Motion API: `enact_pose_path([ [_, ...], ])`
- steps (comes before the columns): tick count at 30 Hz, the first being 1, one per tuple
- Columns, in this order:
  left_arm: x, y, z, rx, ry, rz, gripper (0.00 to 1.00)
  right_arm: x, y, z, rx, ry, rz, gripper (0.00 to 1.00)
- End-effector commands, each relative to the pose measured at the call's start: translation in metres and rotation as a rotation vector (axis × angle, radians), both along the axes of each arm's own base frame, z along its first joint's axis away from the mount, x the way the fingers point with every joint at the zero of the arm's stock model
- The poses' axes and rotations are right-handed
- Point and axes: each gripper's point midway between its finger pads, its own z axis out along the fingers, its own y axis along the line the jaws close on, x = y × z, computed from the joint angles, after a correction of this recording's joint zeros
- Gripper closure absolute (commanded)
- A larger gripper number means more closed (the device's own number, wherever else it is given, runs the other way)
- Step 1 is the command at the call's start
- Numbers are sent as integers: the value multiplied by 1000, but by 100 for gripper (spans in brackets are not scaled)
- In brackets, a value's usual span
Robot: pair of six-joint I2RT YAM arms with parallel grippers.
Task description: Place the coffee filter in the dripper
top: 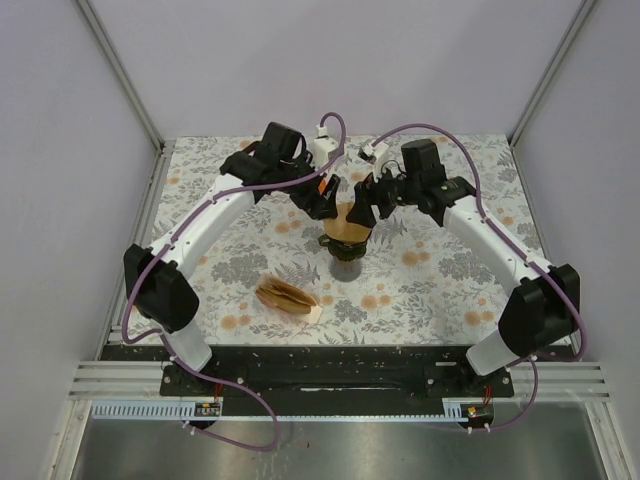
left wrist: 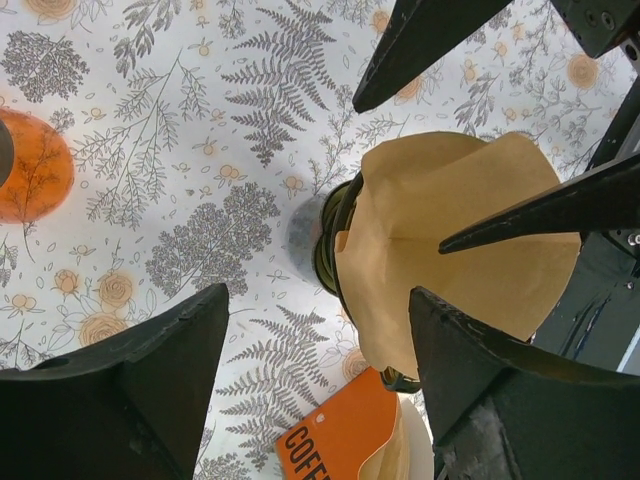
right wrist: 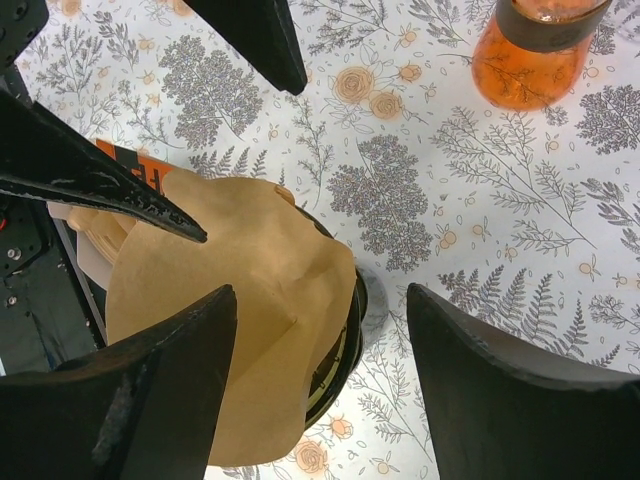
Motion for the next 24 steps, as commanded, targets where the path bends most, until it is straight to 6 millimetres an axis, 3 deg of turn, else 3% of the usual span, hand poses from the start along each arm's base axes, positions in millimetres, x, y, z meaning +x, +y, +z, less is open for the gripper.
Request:
enact_pose_path([
  [1, 3, 5, 46, -47, -113, 3, 23, -1, 0, 49, 44, -108, -7, 23],
  [7, 18, 27, 68, -74, -141, 85, 22, -5, -13, 88, 73, -168, -104, 20],
  [15, 27, 70, 74, -78, -144, 203, 18, -26, -42, 124, 97, -174, -272, 19],
  [20, 42, 97, 62, -66, -130, 285, 16, -38, -54, 127, 99, -155, -324, 18],
  [24, 61, 96, 49, -78, -85, 358, 16, -35, -70, 124, 81, -153, -430, 16],
])
